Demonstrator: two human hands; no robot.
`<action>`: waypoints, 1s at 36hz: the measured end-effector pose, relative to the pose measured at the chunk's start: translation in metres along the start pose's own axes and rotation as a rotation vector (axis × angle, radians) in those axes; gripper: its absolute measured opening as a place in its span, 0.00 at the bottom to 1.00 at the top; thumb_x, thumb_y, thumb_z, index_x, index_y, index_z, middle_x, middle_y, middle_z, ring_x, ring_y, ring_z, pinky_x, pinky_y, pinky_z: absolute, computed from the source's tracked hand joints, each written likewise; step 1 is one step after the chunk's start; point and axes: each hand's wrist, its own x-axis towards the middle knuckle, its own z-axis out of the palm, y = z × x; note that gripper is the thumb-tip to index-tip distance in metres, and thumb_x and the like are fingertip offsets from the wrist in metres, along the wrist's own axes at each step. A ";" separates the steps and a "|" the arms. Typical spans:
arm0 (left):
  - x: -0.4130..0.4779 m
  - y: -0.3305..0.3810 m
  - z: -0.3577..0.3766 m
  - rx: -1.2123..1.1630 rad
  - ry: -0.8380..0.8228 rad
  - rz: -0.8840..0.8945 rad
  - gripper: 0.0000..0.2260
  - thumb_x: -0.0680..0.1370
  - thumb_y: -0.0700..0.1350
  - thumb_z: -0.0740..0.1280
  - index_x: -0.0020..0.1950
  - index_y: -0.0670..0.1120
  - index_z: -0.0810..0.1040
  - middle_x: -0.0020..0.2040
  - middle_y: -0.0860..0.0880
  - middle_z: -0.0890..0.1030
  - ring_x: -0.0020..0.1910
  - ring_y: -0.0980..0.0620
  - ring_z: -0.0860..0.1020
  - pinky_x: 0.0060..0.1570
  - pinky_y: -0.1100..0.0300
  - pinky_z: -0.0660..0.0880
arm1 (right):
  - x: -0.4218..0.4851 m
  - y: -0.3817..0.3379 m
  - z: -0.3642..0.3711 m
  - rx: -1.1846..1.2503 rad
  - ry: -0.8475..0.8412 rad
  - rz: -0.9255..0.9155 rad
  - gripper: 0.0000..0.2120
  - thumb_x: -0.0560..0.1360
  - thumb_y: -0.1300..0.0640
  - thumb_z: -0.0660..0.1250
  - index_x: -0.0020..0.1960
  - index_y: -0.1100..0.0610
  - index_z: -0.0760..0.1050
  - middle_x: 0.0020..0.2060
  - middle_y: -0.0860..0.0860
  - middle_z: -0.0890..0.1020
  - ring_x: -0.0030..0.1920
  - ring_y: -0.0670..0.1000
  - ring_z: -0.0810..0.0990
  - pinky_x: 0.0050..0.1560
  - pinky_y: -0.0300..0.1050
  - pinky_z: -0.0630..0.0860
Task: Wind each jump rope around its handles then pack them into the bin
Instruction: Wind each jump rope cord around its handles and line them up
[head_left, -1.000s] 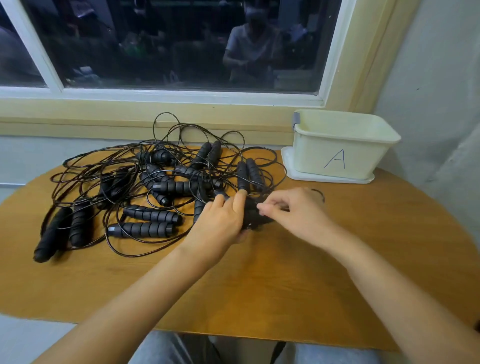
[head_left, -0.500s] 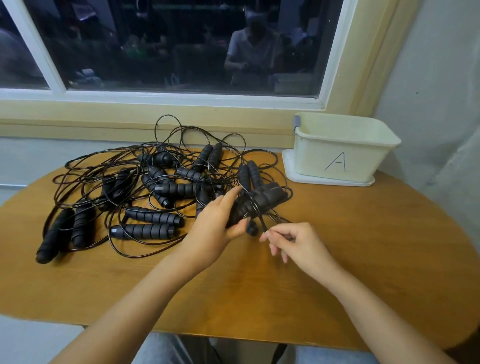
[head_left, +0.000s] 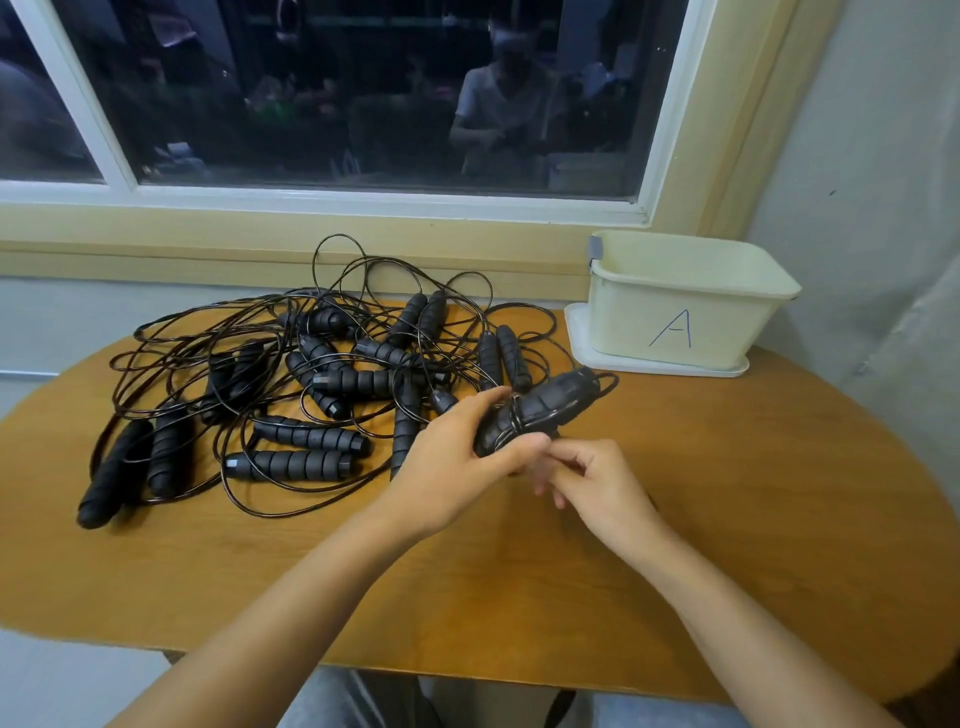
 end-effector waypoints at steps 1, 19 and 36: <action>0.001 -0.001 0.001 0.040 0.028 0.018 0.35 0.67 0.73 0.59 0.68 0.56 0.74 0.57 0.56 0.79 0.55 0.60 0.77 0.56 0.60 0.74 | -0.001 0.002 0.001 -0.049 0.001 -0.005 0.26 0.79 0.61 0.66 0.34 0.31 0.79 0.27 0.40 0.79 0.28 0.43 0.71 0.37 0.40 0.72; 0.004 -0.017 -0.025 0.241 0.208 0.221 0.30 0.73 0.67 0.63 0.66 0.48 0.77 0.52 0.59 0.76 0.50 0.64 0.74 0.47 0.74 0.70 | -0.010 0.048 -0.046 -0.337 -0.246 -0.086 0.10 0.80 0.46 0.64 0.39 0.39 0.71 0.40 0.38 0.76 0.46 0.44 0.74 0.48 0.38 0.69; 0.007 -0.038 -0.032 0.233 0.242 0.259 0.31 0.73 0.65 0.65 0.66 0.45 0.77 0.54 0.57 0.76 0.52 0.61 0.75 0.51 0.75 0.69 | 0.006 0.057 -0.077 -0.641 -0.190 -0.098 0.23 0.77 0.35 0.54 0.38 0.50 0.75 0.36 0.44 0.77 0.40 0.43 0.74 0.39 0.37 0.66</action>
